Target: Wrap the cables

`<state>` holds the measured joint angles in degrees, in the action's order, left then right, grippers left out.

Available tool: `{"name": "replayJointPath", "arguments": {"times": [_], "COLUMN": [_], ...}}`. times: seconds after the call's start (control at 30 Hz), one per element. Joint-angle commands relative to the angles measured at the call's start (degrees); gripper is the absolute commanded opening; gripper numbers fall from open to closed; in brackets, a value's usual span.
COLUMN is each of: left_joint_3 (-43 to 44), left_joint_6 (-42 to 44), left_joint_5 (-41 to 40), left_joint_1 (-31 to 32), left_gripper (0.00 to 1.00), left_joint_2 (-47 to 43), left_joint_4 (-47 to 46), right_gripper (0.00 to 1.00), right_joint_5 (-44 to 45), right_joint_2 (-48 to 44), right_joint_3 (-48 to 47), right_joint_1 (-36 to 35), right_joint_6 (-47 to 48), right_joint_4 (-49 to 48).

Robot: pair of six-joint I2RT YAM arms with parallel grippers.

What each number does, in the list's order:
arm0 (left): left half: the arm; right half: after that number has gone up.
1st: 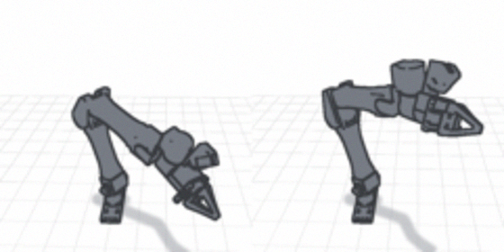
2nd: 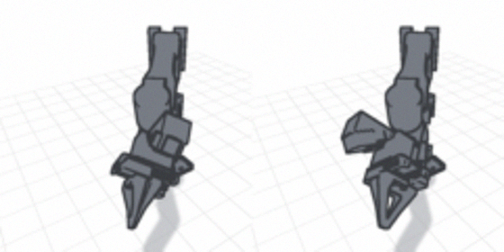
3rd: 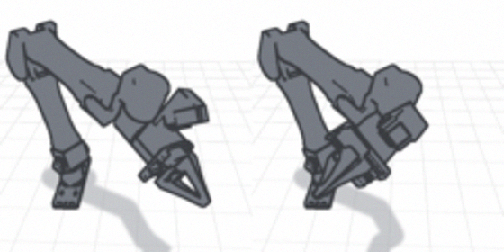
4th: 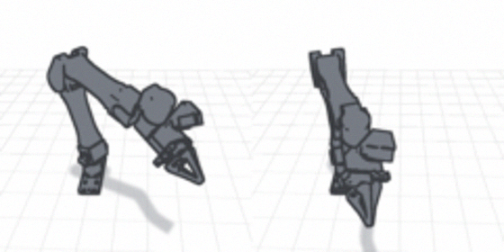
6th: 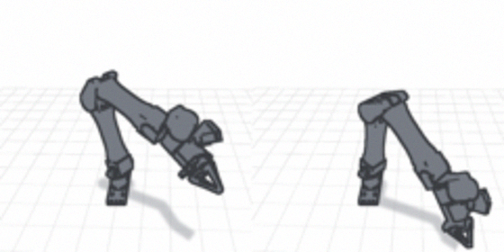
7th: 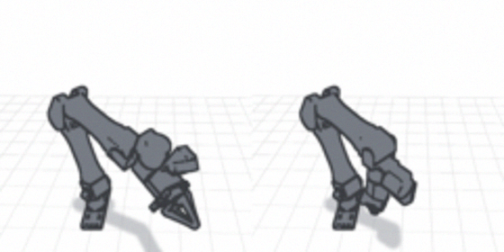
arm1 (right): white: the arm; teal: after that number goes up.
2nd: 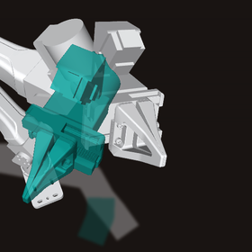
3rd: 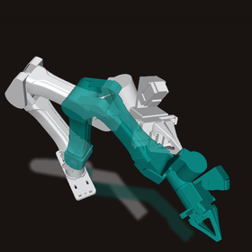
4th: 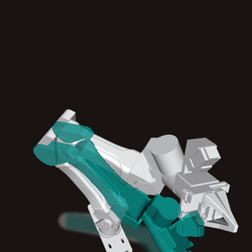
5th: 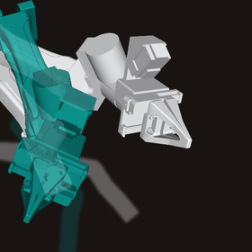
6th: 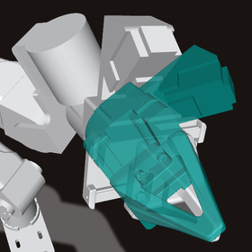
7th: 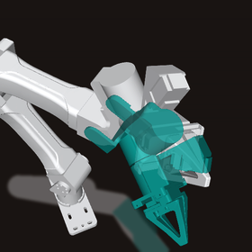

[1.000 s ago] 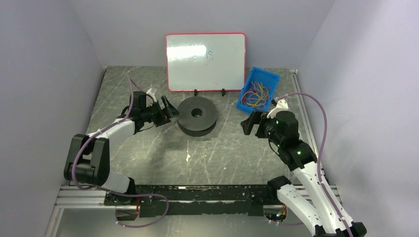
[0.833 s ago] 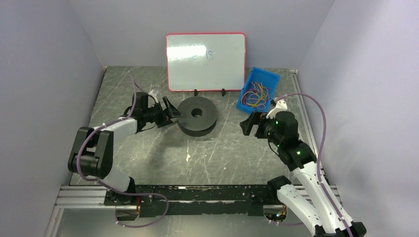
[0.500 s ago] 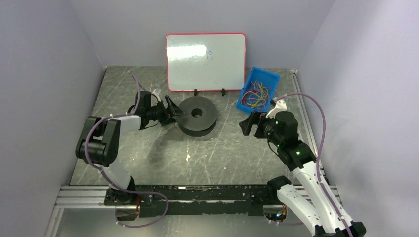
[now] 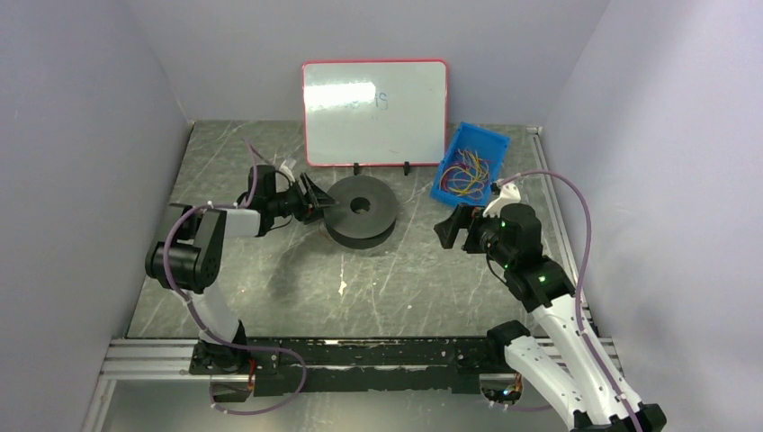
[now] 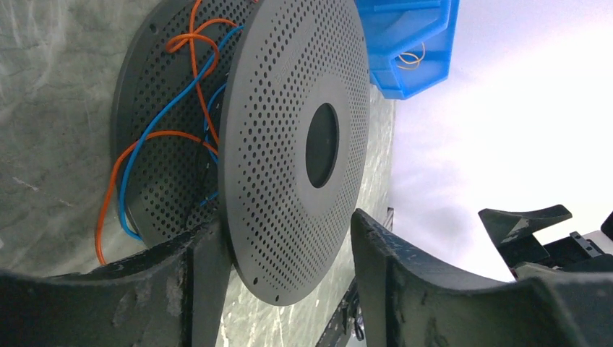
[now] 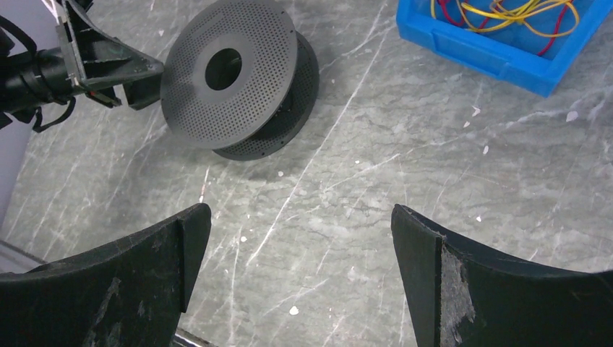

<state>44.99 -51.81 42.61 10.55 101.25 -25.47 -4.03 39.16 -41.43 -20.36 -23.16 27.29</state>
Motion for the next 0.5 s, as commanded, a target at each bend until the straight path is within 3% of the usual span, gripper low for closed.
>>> {"name": "replayJointPath", "arguments": {"times": [0.0,0.13,0.3,0.37,0.47], "left_joint_3": [0.1,-0.1,1.3,2.2,3.7], "left_joint_6": [-2.6,-3.4,-1.6,-0.2,2.2], "left_joint_5": [3.9,4.4,3.4,2.7,1.5], "left_joint_1": [-0.1,0.0,0.6,0.9,1.4], "left_gripper": [0.60,0.45,0.15,0.08,0.07], "left_joint_2": [1.3,1.4,-0.1,-0.7,-2.0], "left_joint_4": [-6.0,-7.7,-4.5,-1.4,3.0], "right_gripper": [1.00,1.00,1.00,1.00,1.00], "right_joint_5": [-1.1,-0.9,-0.9,-1.1,-1.2], "right_joint_2": [0.1,0.0,-0.1,0.1,0.2], "right_joint_3": [0.3,0.4,1.0,1.0,1.1], "right_joint_1": [0.1,0.1,0.1,0.1,0.1], "right_joint_6": [0.3,0.4,0.1,0.0,0.0], "right_joint_4": [-1.0,-0.9,-1.4,-1.5,-1.7]}}
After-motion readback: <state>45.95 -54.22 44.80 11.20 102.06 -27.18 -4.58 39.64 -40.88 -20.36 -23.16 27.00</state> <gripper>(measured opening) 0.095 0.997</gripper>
